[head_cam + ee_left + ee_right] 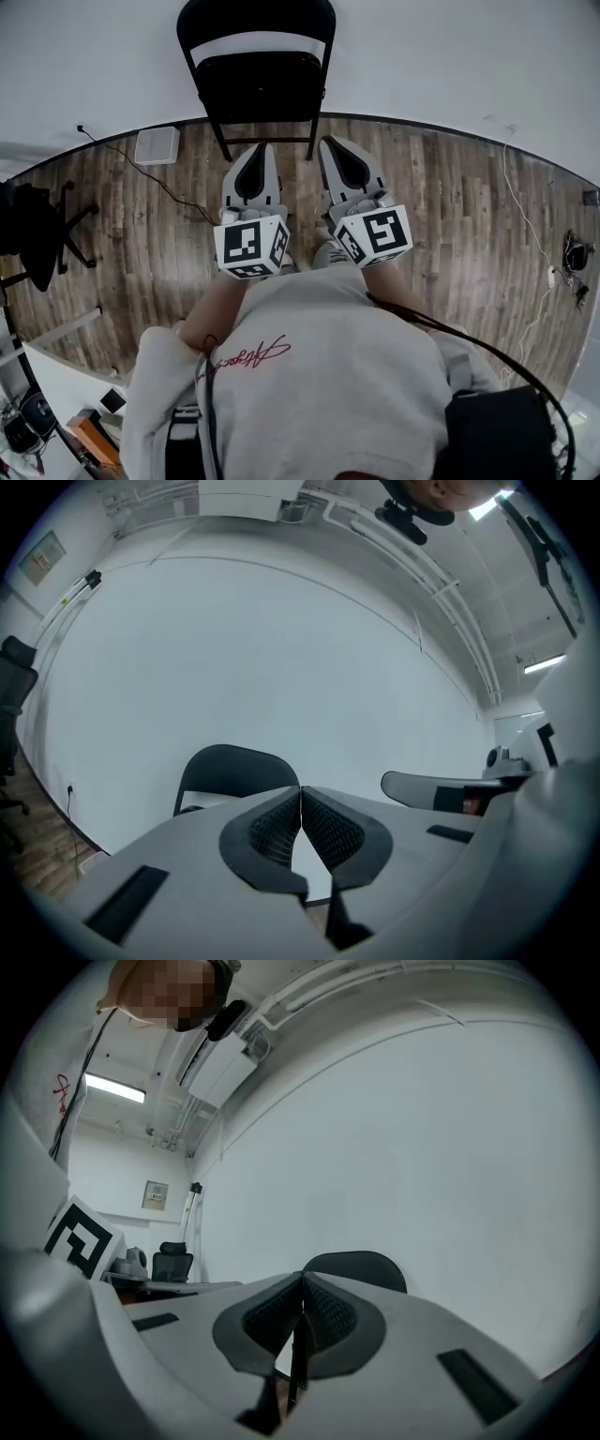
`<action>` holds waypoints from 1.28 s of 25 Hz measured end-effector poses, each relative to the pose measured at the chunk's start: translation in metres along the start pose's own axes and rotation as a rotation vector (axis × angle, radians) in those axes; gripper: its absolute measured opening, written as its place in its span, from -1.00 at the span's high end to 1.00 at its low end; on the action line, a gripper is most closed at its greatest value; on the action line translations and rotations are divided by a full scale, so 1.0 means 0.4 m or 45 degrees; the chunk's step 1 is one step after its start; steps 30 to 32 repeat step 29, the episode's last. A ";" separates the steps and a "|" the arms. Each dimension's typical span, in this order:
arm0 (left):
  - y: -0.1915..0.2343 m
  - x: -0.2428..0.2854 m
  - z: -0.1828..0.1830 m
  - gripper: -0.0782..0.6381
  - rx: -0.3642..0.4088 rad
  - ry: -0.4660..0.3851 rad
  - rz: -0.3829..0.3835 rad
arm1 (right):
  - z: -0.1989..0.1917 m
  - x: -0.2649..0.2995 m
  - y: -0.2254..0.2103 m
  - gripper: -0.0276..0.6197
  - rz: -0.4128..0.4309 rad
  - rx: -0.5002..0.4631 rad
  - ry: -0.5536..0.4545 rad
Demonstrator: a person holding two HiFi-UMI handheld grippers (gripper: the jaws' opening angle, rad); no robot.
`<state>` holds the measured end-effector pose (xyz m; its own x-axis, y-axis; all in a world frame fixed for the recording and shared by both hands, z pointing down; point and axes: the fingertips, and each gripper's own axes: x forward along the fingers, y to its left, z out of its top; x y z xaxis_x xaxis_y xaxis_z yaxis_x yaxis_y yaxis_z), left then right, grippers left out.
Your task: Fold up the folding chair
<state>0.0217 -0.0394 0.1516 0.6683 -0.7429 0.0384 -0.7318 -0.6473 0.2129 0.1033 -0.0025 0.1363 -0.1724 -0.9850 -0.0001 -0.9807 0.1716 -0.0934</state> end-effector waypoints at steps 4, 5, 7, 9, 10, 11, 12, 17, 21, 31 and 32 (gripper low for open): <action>-0.058 -0.061 0.012 0.73 -0.006 -0.017 -0.013 | 0.022 -0.076 0.030 0.86 0.054 -0.016 -0.020; -0.072 -0.065 0.014 0.73 -0.009 -0.019 -0.006 | 0.024 -0.091 0.032 0.86 0.064 -0.008 -0.023; -0.107 -0.071 0.021 0.73 -0.031 -0.032 0.006 | 0.035 -0.122 0.028 0.86 0.081 -0.004 -0.025; -0.147 -0.080 0.027 0.73 -0.044 -0.051 0.003 | 0.047 -0.153 0.022 0.86 0.101 -0.035 -0.022; -0.163 -0.084 0.027 0.73 -0.042 -0.058 0.003 | 0.049 -0.165 0.018 0.86 0.108 -0.051 -0.017; -0.176 -0.089 0.026 0.73 -0.040 -0.061 0.007 | 0.049 -0.176 0.013 0.86 0.111 -0.057 -0.012; -0.186 -0.094 0.025 0.73 -0.043 -0.061 0.011 | 0.048 -0.186 0.008 0.86 0.113 -0.056 -0.006; -0.212 -0.111 0.018 0.73 -0.044 -0.058 0.016 | 0.052 -0.218 0.000 0.86 0.134 -0.045 -0.008; -0.214 -0.122 0.017 0.73 -0.054 -0.050 0.019 | 0.054 -0.226 0.008 0.86 0.142 -0.043 -0.015; -0.208 -0.122 0.014 0.73 -0.076 -0.031 0.020 | 0.062 -0.227 0.010 0.86 0.140 -0.045 -0.016; -0.208 -0.122 0.014 0.73 -0.076 -0.031 0.020 | 0.062 -0.227 0.010 0.86 0.140 -0.045 -0.016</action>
